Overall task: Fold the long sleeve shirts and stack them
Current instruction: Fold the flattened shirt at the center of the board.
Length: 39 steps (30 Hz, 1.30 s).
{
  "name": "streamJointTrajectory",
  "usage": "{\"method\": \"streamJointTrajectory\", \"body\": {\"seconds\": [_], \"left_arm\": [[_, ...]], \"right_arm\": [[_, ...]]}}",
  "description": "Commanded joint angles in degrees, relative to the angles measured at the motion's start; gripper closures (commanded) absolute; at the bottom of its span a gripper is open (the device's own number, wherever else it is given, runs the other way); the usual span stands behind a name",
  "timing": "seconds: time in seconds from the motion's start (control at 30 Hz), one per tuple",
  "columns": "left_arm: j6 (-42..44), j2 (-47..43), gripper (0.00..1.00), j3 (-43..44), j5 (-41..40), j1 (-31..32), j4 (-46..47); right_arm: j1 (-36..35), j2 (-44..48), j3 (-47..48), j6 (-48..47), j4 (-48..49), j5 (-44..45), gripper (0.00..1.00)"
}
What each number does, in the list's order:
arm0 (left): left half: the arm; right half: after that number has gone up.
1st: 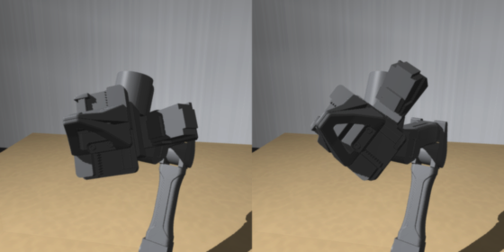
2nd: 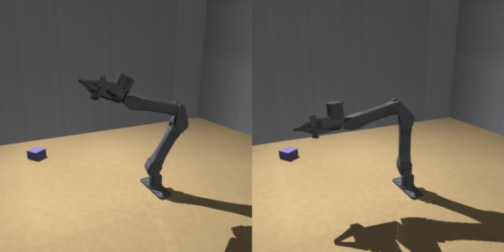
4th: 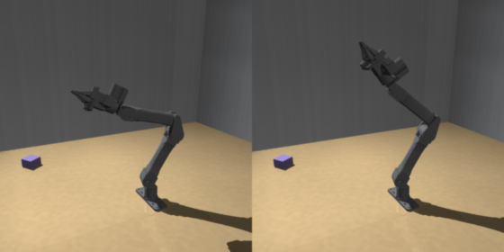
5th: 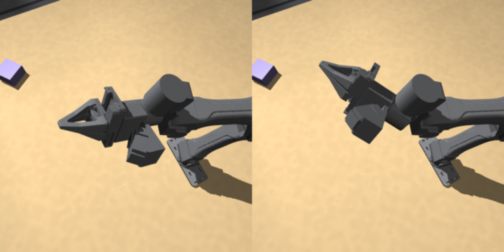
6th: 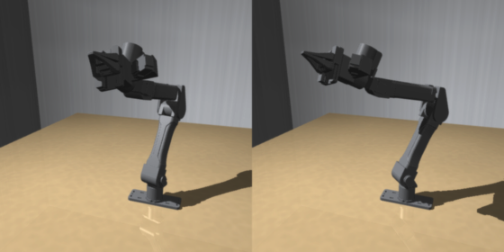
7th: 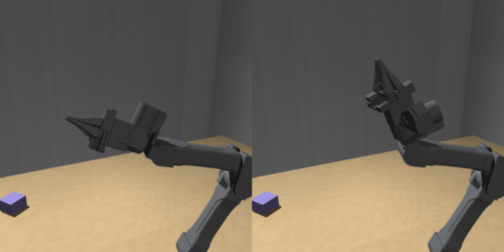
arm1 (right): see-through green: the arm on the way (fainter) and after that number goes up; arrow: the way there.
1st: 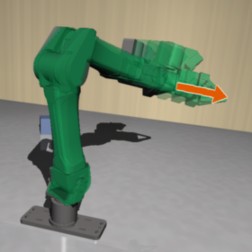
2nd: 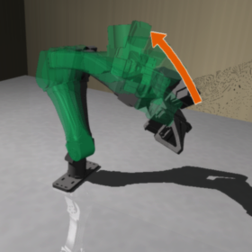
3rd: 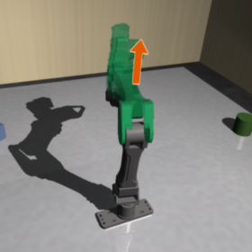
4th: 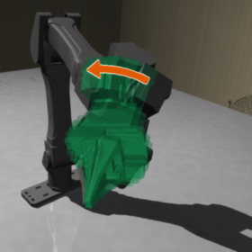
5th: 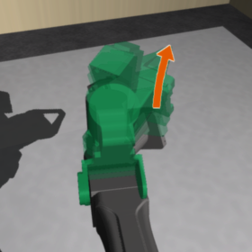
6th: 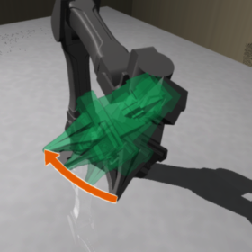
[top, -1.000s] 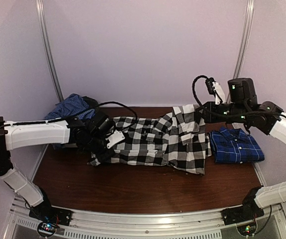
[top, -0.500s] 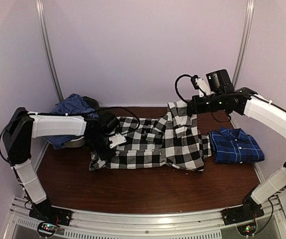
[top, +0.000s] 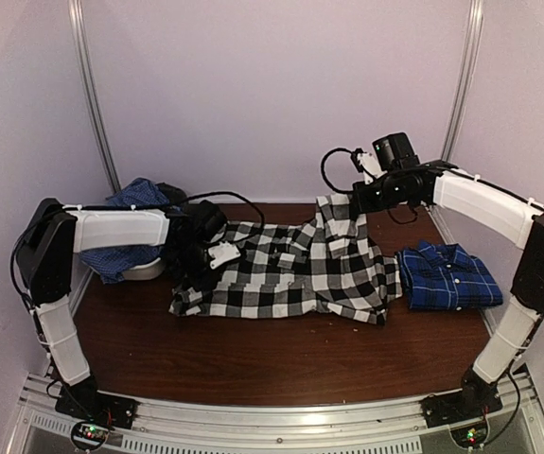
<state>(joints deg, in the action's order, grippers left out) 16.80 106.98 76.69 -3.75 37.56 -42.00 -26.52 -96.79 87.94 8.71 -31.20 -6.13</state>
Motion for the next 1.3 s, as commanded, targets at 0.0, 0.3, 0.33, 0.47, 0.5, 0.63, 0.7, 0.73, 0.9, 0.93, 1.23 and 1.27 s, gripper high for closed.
{"method": "streamJointTrajectory", "body": {"seconds": [0.0,0.3,0.33,0.47,0.5,0.63,0.7,0.73,0.9,0.93,1.23,1.27], "left_arm": [[-0.02,0.1,0.77,0.84,0.01,-0.86,-0.3],[-1.68,-2.42,0.73,-6.06,3.74,-2.86,1.0],[-1.75,-2.41,0.73,-6.71,3.75,-3.32,1.1],[-2.31,-2.77,0.76,-7.46,5.96,-4.77,1.39],[-2.32,-2.87,0.79,-7.37,6.51,-5.0,1.39],[-2.22,-3.17,1.0,-7.1,7.7,-5.84,1.22],[-2.31,-3.31,1.0,-6.54,8.21,-6.21,1.05],[-2.37,-3.38,1.0,-5.8,8.35,-6.42,0.97],[-2.52,-4.75,1.0,-1.46,8.58,-7.0,0.26],[-2.4,-5.02,1.0,-0.46,8.98,-7.13,0.13],[-0.73,0.67,1.0,7.44,6.56,-7.38,-3.62],[-0.81,1.49,1.0,7.49,6.56,-7.41,-3.86]], "right_arm": [[2.04,-0.28,2.2,-0.88,-0.54,0.9,1.0],[3.51,-1.25,4.0,-1.28,-0.9,-0.77,1.0],[3.5,-1.36,3.99,-1.29,-0.88,-0.83,1.0],[3.5,-1.34,3.84,-1.29,-1.02,-0.86,1.0],[3.5,-1.23,3.7,-1.29,-0.97,-0.71,1.0],[3.74,-0.46,3.43,-1.5,-1.5,0.44,1.0],[3.92,0.19,3.38,-1.61,-1.74,1.06,1.0],[4.0,0.55,3.26,-1.64,-1.82,1.3,1.0],[4.25,2.22,3.58,-1.93,-3.45,4.72,1.0],[4.28,2.61,3.71,-1.9,-4.21,5.6,1.0],[4.33,3.87,4.58,-1.63,-6.17,10.32,1.0],[4.37,3.64,4.74,-1.67,-5.97,9.93,1.0]]}}
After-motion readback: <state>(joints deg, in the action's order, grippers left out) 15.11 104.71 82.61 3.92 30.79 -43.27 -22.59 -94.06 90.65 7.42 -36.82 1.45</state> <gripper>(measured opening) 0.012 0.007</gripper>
